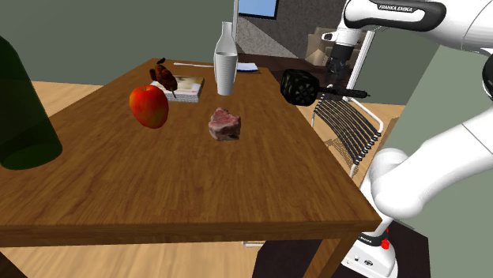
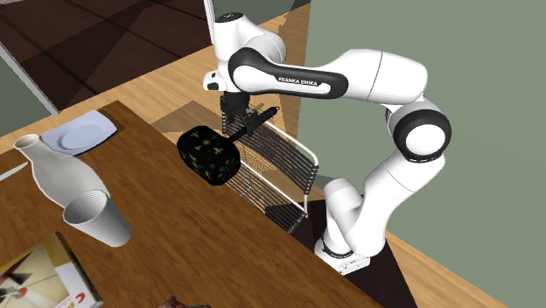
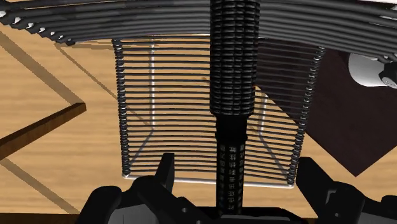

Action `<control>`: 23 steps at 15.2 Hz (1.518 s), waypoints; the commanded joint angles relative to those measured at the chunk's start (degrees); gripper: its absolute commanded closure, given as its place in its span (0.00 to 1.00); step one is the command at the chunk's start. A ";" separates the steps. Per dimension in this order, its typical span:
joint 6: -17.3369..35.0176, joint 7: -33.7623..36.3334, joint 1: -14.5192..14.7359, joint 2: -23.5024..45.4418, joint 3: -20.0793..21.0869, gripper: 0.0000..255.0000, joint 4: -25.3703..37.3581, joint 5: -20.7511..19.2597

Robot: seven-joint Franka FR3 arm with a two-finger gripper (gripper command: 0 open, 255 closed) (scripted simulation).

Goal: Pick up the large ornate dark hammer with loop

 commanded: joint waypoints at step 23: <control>0.33 -0.40 0.13 0.26 -0.32 1.00 -0.01 -0.01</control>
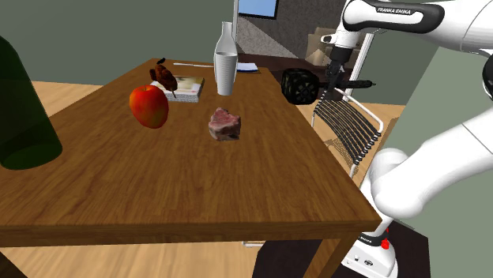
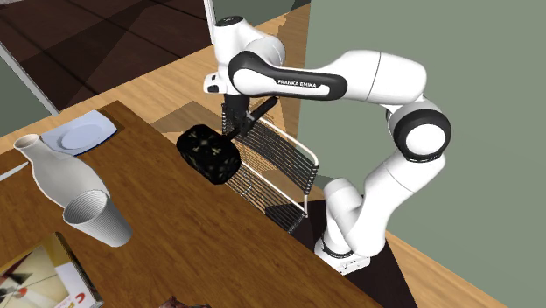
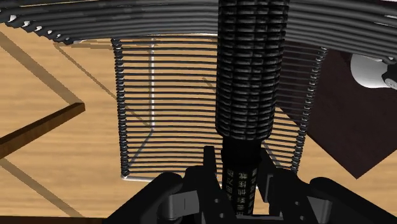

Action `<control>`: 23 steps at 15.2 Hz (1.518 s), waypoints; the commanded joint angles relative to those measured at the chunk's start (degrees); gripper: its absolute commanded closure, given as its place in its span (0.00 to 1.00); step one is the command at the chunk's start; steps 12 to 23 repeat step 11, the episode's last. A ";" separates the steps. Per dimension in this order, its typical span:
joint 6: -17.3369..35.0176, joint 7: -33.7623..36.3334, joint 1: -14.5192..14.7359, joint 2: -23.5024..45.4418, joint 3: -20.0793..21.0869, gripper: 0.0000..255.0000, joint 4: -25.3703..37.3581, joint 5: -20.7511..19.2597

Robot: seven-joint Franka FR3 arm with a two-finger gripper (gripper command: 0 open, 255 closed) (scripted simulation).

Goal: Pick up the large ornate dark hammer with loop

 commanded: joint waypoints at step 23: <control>-7.29 -1.31 1.15 3.14 0.28 1.00 10.28 1.69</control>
